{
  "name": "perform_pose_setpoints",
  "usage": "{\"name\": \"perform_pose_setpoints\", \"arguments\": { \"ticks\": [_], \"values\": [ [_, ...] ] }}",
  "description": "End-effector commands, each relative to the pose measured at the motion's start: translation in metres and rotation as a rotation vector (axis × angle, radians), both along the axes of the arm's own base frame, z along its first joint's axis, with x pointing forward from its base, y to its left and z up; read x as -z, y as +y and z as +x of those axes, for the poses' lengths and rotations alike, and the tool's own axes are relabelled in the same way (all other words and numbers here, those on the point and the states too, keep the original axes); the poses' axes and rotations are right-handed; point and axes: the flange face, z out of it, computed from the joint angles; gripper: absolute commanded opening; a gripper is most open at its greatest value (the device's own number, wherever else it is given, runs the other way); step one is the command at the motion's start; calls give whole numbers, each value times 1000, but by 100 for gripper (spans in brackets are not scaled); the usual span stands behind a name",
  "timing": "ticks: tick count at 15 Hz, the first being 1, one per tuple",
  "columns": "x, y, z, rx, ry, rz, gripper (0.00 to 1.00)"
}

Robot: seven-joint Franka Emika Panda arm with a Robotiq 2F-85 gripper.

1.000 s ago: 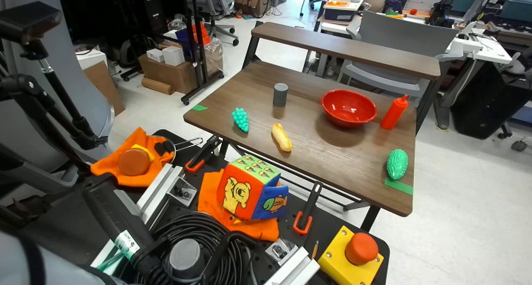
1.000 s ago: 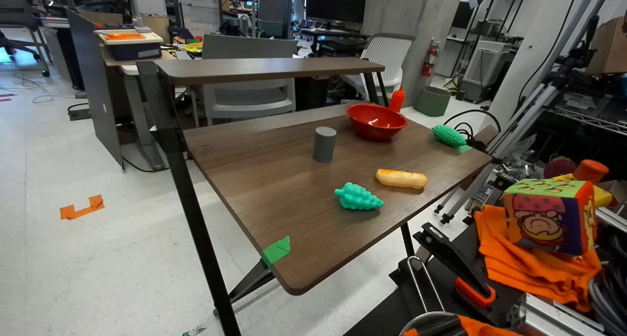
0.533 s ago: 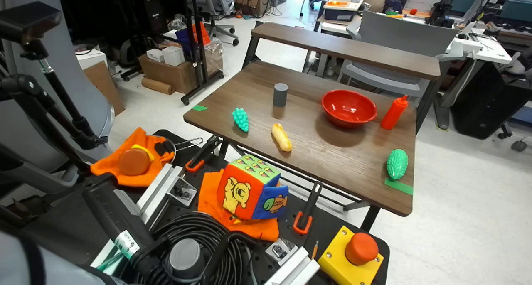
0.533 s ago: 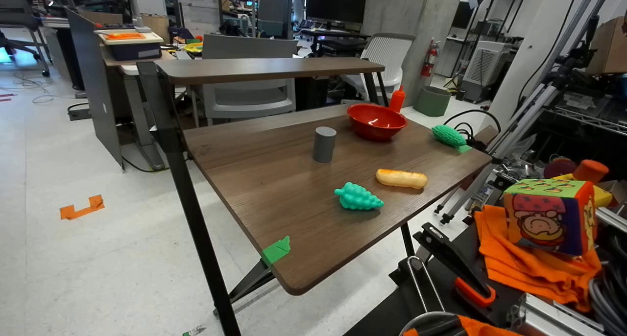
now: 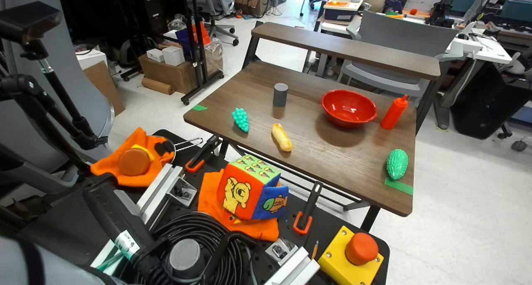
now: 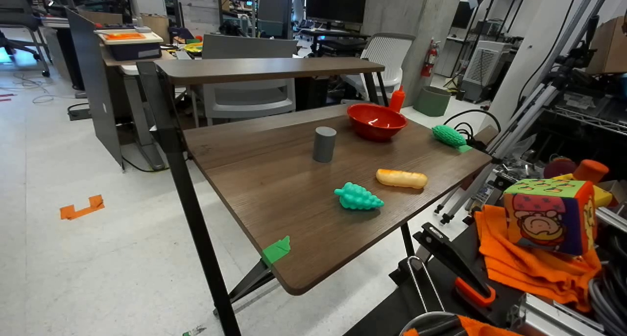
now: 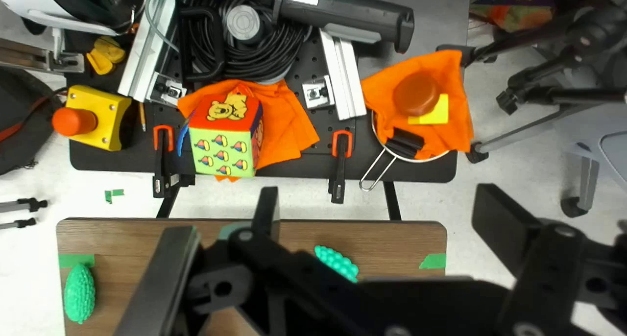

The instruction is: Put the gray object in the bowl

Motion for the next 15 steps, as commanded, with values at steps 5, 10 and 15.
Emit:
{"name": "perform_pose_setpoints", "arguments": {
  "ticks": [5, 10, 15],
  "values": [
    [46, -9, 146, 89, -89, 18, 100],
    [85, -19, 238, 104, -126, -18, 100],
    [147, -20, 299, 75, -78, -95, 100]
  ]
}}
